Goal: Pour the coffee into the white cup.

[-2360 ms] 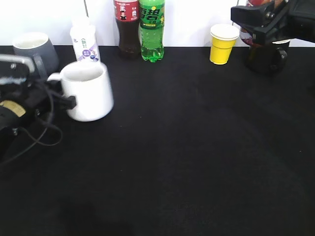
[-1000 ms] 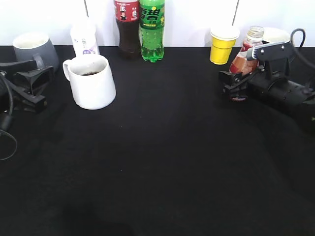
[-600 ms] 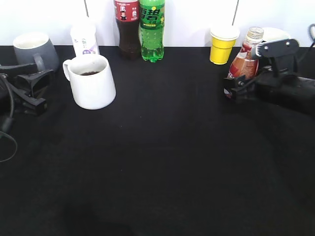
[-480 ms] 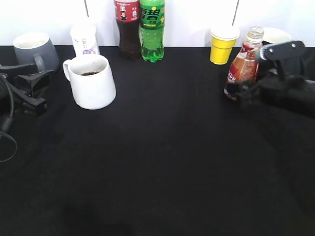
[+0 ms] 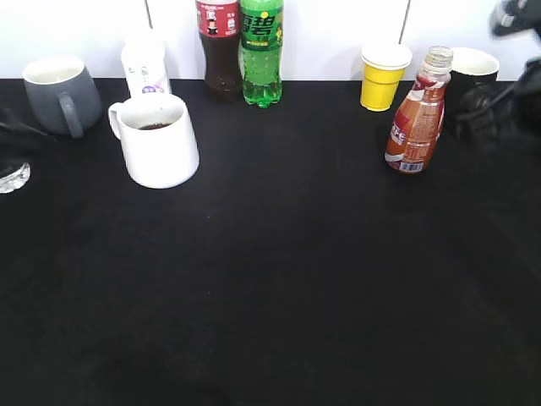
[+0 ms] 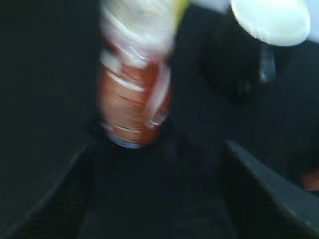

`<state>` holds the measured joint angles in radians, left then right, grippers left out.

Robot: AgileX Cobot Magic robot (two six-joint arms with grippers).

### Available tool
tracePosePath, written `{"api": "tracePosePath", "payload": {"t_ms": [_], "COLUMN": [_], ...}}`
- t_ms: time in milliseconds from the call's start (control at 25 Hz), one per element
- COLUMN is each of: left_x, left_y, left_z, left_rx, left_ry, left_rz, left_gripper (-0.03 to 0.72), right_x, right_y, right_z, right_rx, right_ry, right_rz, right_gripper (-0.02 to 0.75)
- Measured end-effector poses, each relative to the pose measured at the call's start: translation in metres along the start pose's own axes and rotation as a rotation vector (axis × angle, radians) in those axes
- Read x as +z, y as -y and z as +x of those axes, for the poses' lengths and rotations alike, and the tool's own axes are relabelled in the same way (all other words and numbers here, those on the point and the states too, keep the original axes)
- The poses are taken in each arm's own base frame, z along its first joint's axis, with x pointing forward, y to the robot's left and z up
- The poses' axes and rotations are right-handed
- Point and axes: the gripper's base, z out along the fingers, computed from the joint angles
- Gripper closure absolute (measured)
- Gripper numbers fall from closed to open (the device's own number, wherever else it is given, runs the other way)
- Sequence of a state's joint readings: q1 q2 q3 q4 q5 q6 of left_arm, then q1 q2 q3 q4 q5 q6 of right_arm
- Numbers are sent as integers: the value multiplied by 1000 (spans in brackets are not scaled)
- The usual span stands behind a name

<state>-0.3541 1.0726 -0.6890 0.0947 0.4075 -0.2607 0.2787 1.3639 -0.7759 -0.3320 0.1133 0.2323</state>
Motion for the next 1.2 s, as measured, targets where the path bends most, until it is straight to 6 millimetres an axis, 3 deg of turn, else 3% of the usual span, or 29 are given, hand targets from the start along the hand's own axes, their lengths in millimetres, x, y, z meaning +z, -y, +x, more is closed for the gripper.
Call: {"api": "tracePosePath", "payload": {"t_ms": [40,120,160,280,360,400,520,600,680,1200], "left_x": [-17,-46,-79,-124,-143,-148,-166,-163,-161,-161], "left_y": [0,-3,-7,-14,-20,-23,-27,-27,-25,-25], "left_z": [1,7,17,40,66,82,114,126,129,128], "left_rx": [0,-5,16,47,53,57,96,102,118,102], "left_ry": [3,6,27,39,64,63,135,146,140,148], "left_rz": [0,-7,-12,-22,-23,-23,13,36,60,32], "left_gripper": [375,375,375,375,376,376,376,376,377,377], "right_x": [-7,-42,-78,-145,-183,-190,-229,-241,-249,-248], "right_y": [0,5,8,9,10,10,6,4,3,2], "right_z": [-1,-2,-2,14,33,39,99,128,140,141], "right_rx": [7,71,134,215,216,203,184,190,195,195], "right_ry": [-7,-51,-65,-117,-118,-120,-80,-15,81,123], "right_rz": [6,40,53,63,72,73,80,82,80,77], "right_gripper": [143,143,143,143,143,143,143,143,143,143]}}
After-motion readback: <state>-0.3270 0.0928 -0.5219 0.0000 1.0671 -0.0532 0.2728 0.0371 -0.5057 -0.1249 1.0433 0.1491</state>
